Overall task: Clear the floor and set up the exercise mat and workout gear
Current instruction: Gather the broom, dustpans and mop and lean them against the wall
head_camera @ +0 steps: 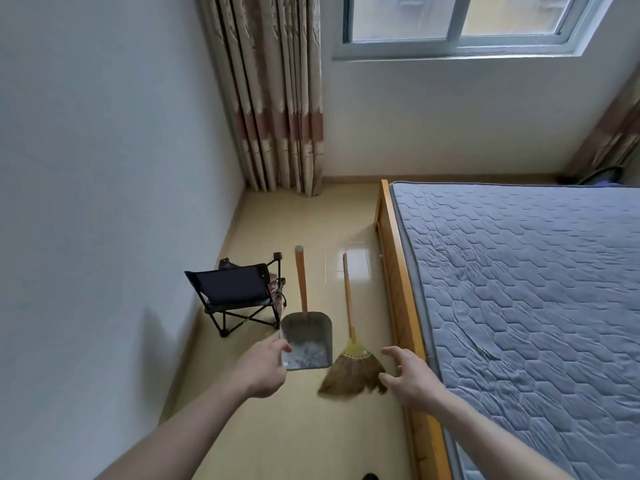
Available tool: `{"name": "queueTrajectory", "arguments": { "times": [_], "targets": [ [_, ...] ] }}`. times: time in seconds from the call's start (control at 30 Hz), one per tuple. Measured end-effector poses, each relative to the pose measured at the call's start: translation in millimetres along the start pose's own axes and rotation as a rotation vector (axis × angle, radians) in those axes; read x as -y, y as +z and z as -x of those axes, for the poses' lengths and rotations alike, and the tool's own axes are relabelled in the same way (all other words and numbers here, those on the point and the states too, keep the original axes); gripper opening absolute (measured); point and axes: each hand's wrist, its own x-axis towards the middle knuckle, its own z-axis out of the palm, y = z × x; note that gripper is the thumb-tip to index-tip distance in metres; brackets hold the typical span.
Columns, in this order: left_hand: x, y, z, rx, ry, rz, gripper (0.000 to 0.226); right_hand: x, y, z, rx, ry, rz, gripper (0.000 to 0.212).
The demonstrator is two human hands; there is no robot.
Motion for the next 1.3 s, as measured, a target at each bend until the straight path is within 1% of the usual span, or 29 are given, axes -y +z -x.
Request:
{"name": "queueTrajectory", "arguments": {
  "times": [0.17, 0.4, 0.53, 0.77, 0.93, 1.13, 1.17, 1.2, 1.3],
  "targets": [
    [-25.1, -9.9, -49.6, 0.001, -0.084, 0.033, 0.049, -6.0, -47.7, -74.4, 0.082, -0.024, 0.006, 0.056],
    [-39.5, -27.1, -125.9, 0.075, -0.139, 0.028, 0.053, -11.9, -79.3, -151.0, 0.124, -0.006, -0.017, 0.056],
    [-47.6, -33.3, -188.9, 0.135, -0.138, 0.03, 0.053, -17.4, -97.3, -190.3, 0.116, 0.031, -0.011, 0.056],
    [-69.5, -27.4, -323.8, 0.29, -0.131, 0.082, 0.054, -41.8, -132.0, -272.9, 0.118, 0.17, 0.016, 0.056],
    [-73.6, 14.6, -414.3, 0.417, -0.229, 0.122, 0.047, -64.1, -127.2, -344.0, 0.136, 0.237, 0.018, 0.055],
    [-75.1, 86.8, -521.7, 0.455, -0.216, 0.108, 0.05, -107.2, -92.8, -451.7, 0.174, 0.267, -0.019, 0.054],
    [-69.8, 111.5, -547.1, 0.457, -0.225, 0.101, 0.05, -126.0, -77.5, -478.7, 0.182, 0.266, -0.019, 0.055],
    [-67.0, 122.1, -560.1, 0.447, -0.235, 0.101, 0.05, -129.9, -73.1, -491.9, 0.188, 0.267, -0.016, 0.054],
    [-48.9, 194.9, -619.4, 0.441, -0.292, 0.116, 0.049, -175.7, -33.2, -557.1, 0.199, 0.264, -0.019, 0.052]
  ]
}}
